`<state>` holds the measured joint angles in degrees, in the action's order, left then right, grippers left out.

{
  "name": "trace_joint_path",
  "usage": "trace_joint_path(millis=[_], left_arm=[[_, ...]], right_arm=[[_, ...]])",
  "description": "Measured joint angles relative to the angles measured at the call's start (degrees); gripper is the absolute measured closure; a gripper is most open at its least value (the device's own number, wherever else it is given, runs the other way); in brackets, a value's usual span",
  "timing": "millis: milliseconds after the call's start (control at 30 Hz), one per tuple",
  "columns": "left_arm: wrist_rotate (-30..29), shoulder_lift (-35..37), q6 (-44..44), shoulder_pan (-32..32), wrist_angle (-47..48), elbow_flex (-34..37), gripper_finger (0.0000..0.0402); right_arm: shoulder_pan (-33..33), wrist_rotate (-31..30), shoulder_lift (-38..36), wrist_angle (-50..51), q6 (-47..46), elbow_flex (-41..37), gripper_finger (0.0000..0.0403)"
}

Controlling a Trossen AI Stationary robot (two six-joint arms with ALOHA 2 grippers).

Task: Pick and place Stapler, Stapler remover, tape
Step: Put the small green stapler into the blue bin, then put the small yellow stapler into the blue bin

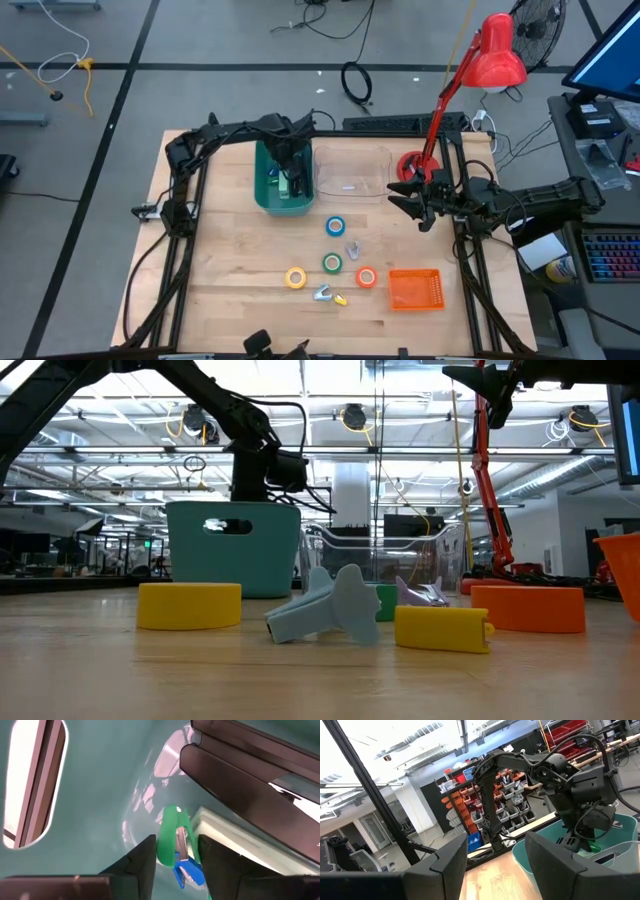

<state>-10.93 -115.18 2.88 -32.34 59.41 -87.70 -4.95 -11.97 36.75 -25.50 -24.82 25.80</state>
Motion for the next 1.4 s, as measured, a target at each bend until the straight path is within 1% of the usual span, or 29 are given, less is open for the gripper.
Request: trace_joint_path(millis=[200,333,467,600,800,867,967,1067,1133,1233,1300,1400], left_arm=[[0.33,0.0,0.23,0.0,0.38,0.0,0.0228],[-1.33,0.06,0.14,0.0,0.82,0.0,0.0213],[-1.36,1.51,-0.04,0.0,1.89,0.04,0.0204],[-1.18,5.47,-1.87,0.3,2.65,0.07,0.0206],[-0.24,15.33,-2.94,2.62,2.59,0.07,0.0216],[1.99,18.71,-3.7,3.83,2.66,0.07,0.0219],[7.16,23.31,-5.04,6.19,2.99,0.07,0.0222],[12.69,26.84,-5.43,9.14,4.24,0.07,0.0222],[14.86,28.77,-7.96,11.24,4.36,0.07,0.0222],[15.47,30.69,-11.67,14.68,4.32,0.04,0.0222],[15.48,31.54,-12.28,17.0,4.34,0.04,0.0222],[15.64,32.13,-12.93,20.52,3.84,0.04,0.0222]], right_arm=[[-0.01,0.01,0.0,0.0,-0.01,0.0,0.0211],[0.0,0.0,0.0,-0.02,-0.02,0.0,0.0211],[-0.01,0.0,0.0,-0.02,-0.02,0.0,0.0211],[-0.02,0.0,0.0,-0.4,0.02,0.0,0.0211],[-0.02,0.0,0.02,-0.46,0.09,0.01,0.0211],[-0.01,-0.04,0.01,-0.46,0.14,0.0,0.0211],[0.0,-0.09,0.0,-0.46,0.17,0.0,0.0211],[-0.01,-0.11,0.0,-0.46,0.17,0.0,0.0211],[-0.01,0.07,0.0,-0.45,0.17,0.0,0.0211],[-0.02,0.16,0.0,-0.46,-0.56,0.0,0.0211],[-0.02,0.37,0.02,-0.44,-2.05,0.0,0.0211],[-0.02,5.46,0.02,-0.44,-2.97,0.02,0.0211]])
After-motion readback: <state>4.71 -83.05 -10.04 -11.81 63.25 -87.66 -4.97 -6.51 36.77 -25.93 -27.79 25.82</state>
